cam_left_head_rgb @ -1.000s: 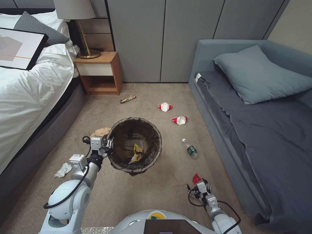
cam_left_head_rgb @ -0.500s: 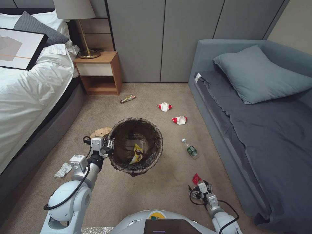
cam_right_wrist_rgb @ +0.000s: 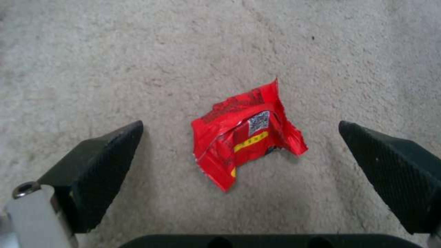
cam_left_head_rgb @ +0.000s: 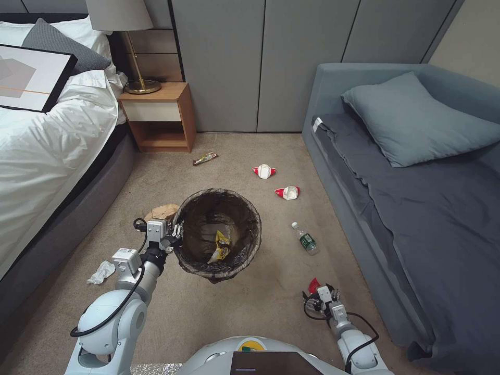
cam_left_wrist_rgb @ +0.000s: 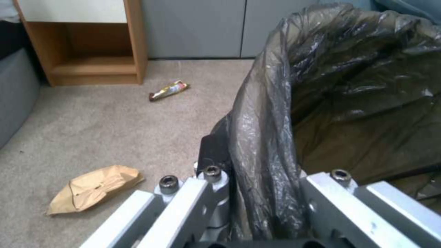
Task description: Pick up the trash bin, then pick up the garbage from the floor and place it into the trash bin.
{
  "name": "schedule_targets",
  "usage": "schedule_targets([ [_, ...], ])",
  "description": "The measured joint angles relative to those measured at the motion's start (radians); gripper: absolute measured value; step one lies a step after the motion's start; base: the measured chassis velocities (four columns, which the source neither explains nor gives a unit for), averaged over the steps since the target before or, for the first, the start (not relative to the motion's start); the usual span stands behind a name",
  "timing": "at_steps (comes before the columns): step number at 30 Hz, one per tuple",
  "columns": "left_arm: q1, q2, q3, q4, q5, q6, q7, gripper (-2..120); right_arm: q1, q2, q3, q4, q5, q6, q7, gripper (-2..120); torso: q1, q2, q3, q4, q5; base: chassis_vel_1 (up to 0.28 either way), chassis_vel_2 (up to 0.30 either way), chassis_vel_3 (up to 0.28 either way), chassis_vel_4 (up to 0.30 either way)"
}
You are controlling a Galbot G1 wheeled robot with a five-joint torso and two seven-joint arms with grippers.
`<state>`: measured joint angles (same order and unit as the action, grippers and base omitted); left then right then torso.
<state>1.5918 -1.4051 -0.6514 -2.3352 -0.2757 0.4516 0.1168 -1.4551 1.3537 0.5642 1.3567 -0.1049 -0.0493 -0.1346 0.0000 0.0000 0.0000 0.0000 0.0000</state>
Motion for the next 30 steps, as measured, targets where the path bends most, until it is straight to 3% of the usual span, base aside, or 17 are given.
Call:
schedule_targets([
  [22, -0.002, -0.002, -0.004, 0.001, 0.0, -0.001, 0.001, 7, 0.034, 0.003, 0.004, -0.039, -0.019, 0.001, 0.003, 100, 0.0, 0.0, 0.0, -0.0001, -0.0002, 0.0, 0.0, 0.0, 0.0],
  [30, -0.001, -0.001, -0.009, 0.001, -0.003, -0.005, 0.001, 7, 0.027, 0.005, 0.003, -0.031, -0.027, 0.001, 0.003, 86, 0.0, 0.0, 0.0, 0.0001, 0.0001, 0.0, 0.0, 0.0, 0.0],
])
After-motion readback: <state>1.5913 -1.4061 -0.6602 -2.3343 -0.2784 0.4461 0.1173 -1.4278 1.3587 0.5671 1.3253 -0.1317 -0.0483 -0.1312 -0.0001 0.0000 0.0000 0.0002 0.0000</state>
